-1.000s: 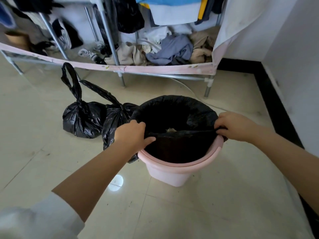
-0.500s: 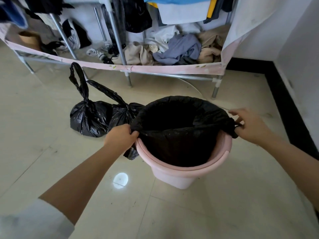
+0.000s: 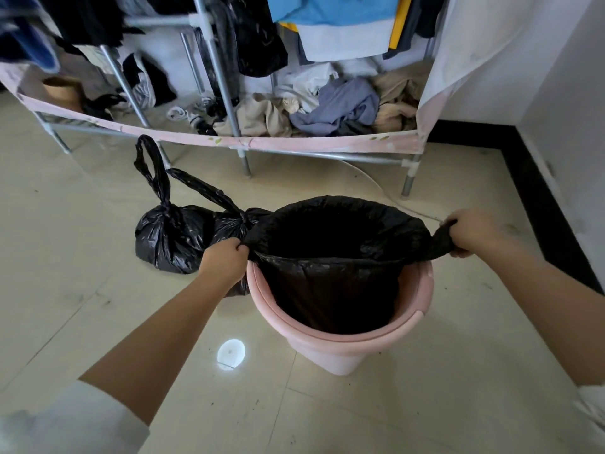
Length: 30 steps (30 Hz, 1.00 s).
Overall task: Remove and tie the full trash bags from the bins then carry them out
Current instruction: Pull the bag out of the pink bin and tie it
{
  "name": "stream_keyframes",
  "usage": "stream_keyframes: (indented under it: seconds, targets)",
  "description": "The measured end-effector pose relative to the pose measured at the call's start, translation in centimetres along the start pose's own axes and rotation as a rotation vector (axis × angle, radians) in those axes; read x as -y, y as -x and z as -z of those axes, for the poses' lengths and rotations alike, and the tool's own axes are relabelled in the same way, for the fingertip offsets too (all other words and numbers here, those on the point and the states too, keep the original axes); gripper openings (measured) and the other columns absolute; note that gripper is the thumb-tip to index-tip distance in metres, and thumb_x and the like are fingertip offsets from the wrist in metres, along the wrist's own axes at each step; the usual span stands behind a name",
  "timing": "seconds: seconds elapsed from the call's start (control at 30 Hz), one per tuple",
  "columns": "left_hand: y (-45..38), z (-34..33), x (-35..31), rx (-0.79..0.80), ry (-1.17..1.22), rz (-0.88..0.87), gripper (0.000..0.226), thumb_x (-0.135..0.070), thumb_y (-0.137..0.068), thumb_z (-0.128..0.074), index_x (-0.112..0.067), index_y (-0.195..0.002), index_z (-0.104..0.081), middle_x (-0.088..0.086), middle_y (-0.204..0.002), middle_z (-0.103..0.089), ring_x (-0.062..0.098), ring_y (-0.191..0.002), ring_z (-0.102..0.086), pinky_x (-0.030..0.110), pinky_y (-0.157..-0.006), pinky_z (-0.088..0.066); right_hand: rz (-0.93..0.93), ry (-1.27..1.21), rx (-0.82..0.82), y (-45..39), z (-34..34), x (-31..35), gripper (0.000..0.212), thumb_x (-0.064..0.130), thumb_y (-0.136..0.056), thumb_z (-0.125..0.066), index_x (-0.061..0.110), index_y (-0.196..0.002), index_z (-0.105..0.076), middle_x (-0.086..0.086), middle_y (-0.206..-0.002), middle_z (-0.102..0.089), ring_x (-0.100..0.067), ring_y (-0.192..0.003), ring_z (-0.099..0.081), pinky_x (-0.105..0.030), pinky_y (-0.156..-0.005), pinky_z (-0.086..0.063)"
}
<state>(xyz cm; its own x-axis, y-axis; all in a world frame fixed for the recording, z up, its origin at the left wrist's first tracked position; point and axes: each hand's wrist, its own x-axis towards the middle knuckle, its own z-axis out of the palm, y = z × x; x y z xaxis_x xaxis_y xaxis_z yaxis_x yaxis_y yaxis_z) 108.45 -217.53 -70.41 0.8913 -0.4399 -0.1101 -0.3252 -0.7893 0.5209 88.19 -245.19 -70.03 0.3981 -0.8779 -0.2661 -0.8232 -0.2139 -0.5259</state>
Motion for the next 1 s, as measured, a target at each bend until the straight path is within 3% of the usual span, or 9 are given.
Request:
stream_keyframes:
  seconds: [0.17, 0.27, 0.33, 0.4, 0.5, 0.6, 0.7, 0.77, 1.0]
  targets:
    - [0.9, 1.0, -3.3, -0.08, 0.06, -0.447, 0.026, 0.008, -0.077, -0.05, 0.004, -0.098, -0.064, 0.015, -0.136, -0.046, 0.026, -0.125, -0.044, 0.019, -0.095, -0.032, 0.334, -0.201, -0.119, 0.2, 1.9, 4.6, 0.047, -0.018, -0.075, -0.036, -0.003, -0.113, -0.059, -0.019, -0.119, -0.062, -0.033, -0.115, -0.054, -0.04, -0.102, -0.042]
    - [2.4, 1.5, -6.7, -0.067, 0.391, -0.557, 0.028, 0.012, -0.072, -0.055, -0.004, -0.094, -0.062, 0.016, -0.11, -0.06, 0.026, -0.091, -0.061, 0.015, -0.082, -0.043, 0.466, -0.648, -0.007, 2.0, 3.2, 8.0, 0.042, -0.018, -0.078, -0.035, -0.003, -0.108, -0.059, -0.009, -0.096, -0.065, -0.02, -0.087, -0.065, -0.023, -0.075, -0.052]
    - [2.2, 1.7, -8.2, -0.092, 0.57, -0.364, 0.042, 0.004, -0.074, -0.062, -0.014, -0.109, -0.047, 0.004, -0.096, -0.055, 0.022, -0.075, -0.06, 0.023, -0.069, -0.049, 0.474, -0.751, 0.078, 2.5, 3.6, 9.3, 0.028, -0.009, -0.083, -0.044, 0.005, -0.103, -0.057, -0.008, -0.072, -0.061, -0.01, -0.048, -0.063, -0.015, -0.044, -0.049]
    - [1.0, 2.0, -8.6, -0.072, 0.678, -0.006, 0.059, 0.002, -0.074, -0.063, -0.01, -0.124, -0.034, 0.003, -0.08, -0.055, 0.015, -0.058, -0.057, 0.022, -0.058, -0.048, 0.379, -0.52, 0.089, 2.1, 3.9, 9.5, 0.017, -0.001, -0.082, -0.053, 0.01, -0.095, -0.052, -0.011, -0.059, -0.053, -0.015, -0.028, -0.049, -0.012, -0.027, -0.034]
    - [-0.3, 3.3, -7.9, 0.167, 0.946, 0.37, 0.005, 0.004, -0.085, -0.052, 0.006, -0.084, -0.047, 0.01, -0.043, -0.047, 0.011, -0.022, -0.043, 0.017, -0.036, -0.045, 0.209, 0.194, 0.17, 1.2, 4.3, 8.9, 0.027, 0.0, -0.08, -0.053, 0.002, -0.053, -0.047, -0.007, -0.033, -0.047, -0.016, -0.019, -0.037, -0.009, -0.025, -0.024]
    - [-0.9, 4.6, -7.0, 0.114, 0.821, 0.36, 0.029, -0.003, -0.092, -0.045, 0.0, -0.063, -0.047, 0.01, -0.052, -0.042, 0.009, -0.02, -0.037, 0.017, -0.034, -0.04, 0.183, 0.529, 0.18, 0.6, 5.4, 9.6, 0.042, 0.0, -0.083, -0.047, 0.007, -0.042, -0.049, 0.003, -0.014, -0.038, -0.008, -0.02, -0.043, -0.018, -0.031, -0.034]
    - [-1.5, 6.9, -8.1, -0.128, 0.606, 0.15, 0.016, -0.014, -0.091, -0.048, -0.006, -0.085, -0.06, 0.012, -0.069, -0.049, 0.024, -0.058, -0.05, 0.028, -0.058, -0.039, 0.288, 0.292, 0.021, 0.6, 6.5, 12.4, 0.029, 0.004, -0.087, -0.048, -0.001, -0.065, -0.066, -0.012, -0.059, -0.068, -0.016, -0.067, -0.069, -0.025, -0.054, -0.048]
    - [-1.4, 8.6, -9.6, -0.226, 0.567, -0.014, 0.019, -0.015, -0.093, -0.046, -0.006, -0.092, -0.063, 0.014, -0.072, -0.049, 0.028, -0.062, -0.046, 0.034, -0.057, -0.041, 0.482, 0.04, -0.19, 1.2, 6.8, 15.0, 0.018, 0.008, -0.089, -0.045, 0.001, -0.078, -0.057, -0.02, -0.083, -0.061, -0.035, -0.094, -0.061, -0.035, -0.071, -0.044]
    - [0.7, 16.5, -14.3, -0.274, 1.084, -0.23, 0.023, -0.022, -0.098, -0.036, -0.033, -0.097, -0.056, -0.011, -0.076, -0.048, 0.01, -0.069, -0.046, 0.012, -0.058, -0.041, 0.867, -0.565, -0.372, 7.8, 10.2, 25.9, 0.021, 0.013, -0.093, -0.042, 0.002, -0.105, -0.056, -0.011, -0.106, -0.071, -0.024, -0.1, -0.059, -0.023, -0.069, -0.033]
